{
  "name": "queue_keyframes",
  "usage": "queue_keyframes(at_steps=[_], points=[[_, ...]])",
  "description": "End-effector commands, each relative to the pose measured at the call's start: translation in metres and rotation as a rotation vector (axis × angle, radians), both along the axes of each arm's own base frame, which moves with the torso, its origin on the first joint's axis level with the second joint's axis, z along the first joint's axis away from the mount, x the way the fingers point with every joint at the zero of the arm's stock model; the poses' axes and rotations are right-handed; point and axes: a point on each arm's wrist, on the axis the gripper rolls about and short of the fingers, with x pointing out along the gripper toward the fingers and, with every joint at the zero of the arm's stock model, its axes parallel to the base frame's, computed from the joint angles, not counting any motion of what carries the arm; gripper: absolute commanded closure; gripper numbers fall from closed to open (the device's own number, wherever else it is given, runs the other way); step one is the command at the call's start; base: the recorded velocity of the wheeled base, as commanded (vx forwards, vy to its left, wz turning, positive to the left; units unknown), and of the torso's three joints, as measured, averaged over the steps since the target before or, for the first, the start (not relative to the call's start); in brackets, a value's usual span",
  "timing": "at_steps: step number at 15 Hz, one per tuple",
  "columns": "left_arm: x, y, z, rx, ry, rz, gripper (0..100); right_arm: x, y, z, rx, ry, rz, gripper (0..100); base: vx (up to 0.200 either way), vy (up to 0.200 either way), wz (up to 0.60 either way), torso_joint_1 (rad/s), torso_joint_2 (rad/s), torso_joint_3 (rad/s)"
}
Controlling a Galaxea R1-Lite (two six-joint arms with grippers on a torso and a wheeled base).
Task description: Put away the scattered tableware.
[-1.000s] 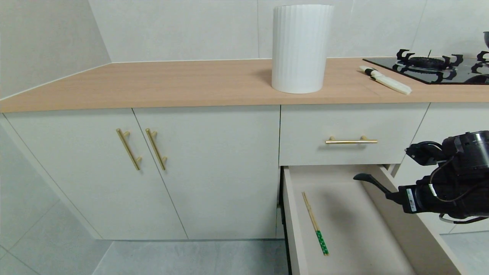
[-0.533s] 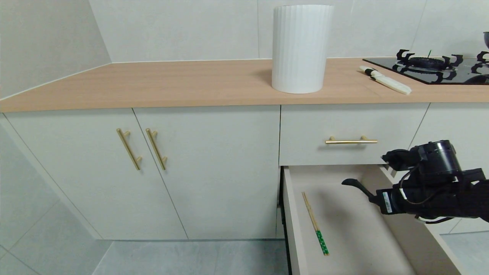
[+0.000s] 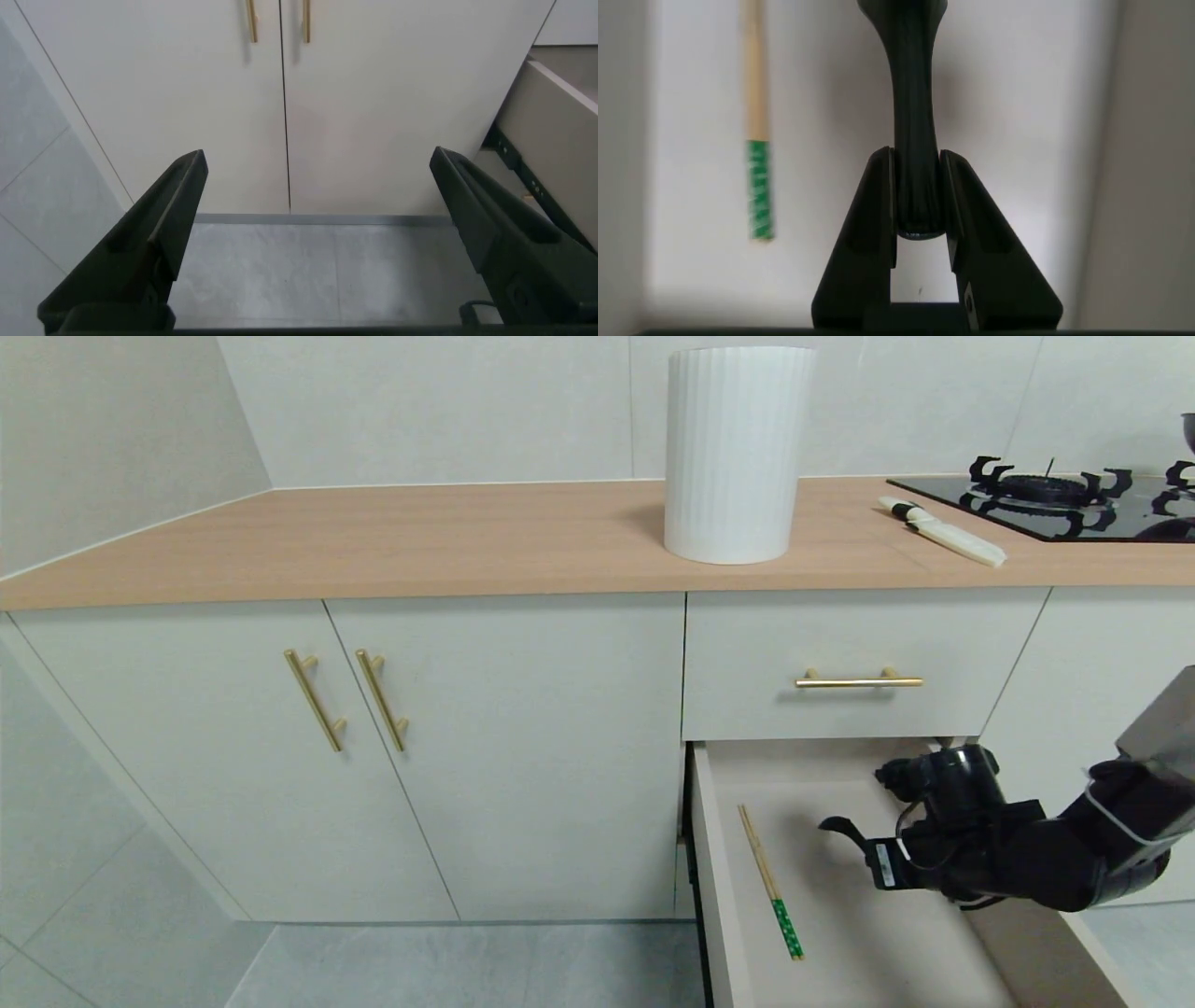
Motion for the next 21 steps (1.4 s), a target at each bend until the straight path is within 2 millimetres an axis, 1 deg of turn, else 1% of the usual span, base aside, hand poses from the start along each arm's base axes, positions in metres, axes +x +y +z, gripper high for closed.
queue_keyframes(at_steps=[1,3,6,10,16,17,21], points=[[0.0,0.0,0.0,0.0,0.0,0.001,0,0.003,0.001,-0.035,-0.027,0.076,-0.008,100,0.0,0.0,0.0,0.0,0.0,0.0],[0.0,0.0,0.0,0.0,0.0,0.001,0,0.005,0.001,-0.049,-0.042,0.087,-0.017,100,0.0,0.0,0.0,0.0,0.0,0.0],[0.0,0.0,0.0,0.0,0.0,0.001,0,0.006,0.001,-0.063,-0.056,0.11,-0.023,100,0.0,0.0,0.0,0.0,0.0,0.0],[0.0,0.0,0.0,0.0,0.0,0.001,0,0.01,0.001,-0.07,-0.063,0.084,-0.033,100,0.0,0.0,0.0,0.0,0.0,0.0],[0.0,0.0,0.0,0.0,0.0,0.001,0,0.012,0.0,-0.069,-0.065,0.069,-0.043,100,0.0,0.0,0.0,0.0,0.0,0.0],[0.0,0.0,0.0,0.0,0.0,0.001,0,0.012,0.0,-0.069,-0.065,0.069,-0.043,0,0.0,0.0,0.0,0.0,0.0,0.0],[0.0,0.0,0.0,0.0,0.0,0.001,0,0.013,0.0,-0.065,-0.064,0.057,-0.046,0,0.0,0.0,0.0,0.0,0.0,0.0]])
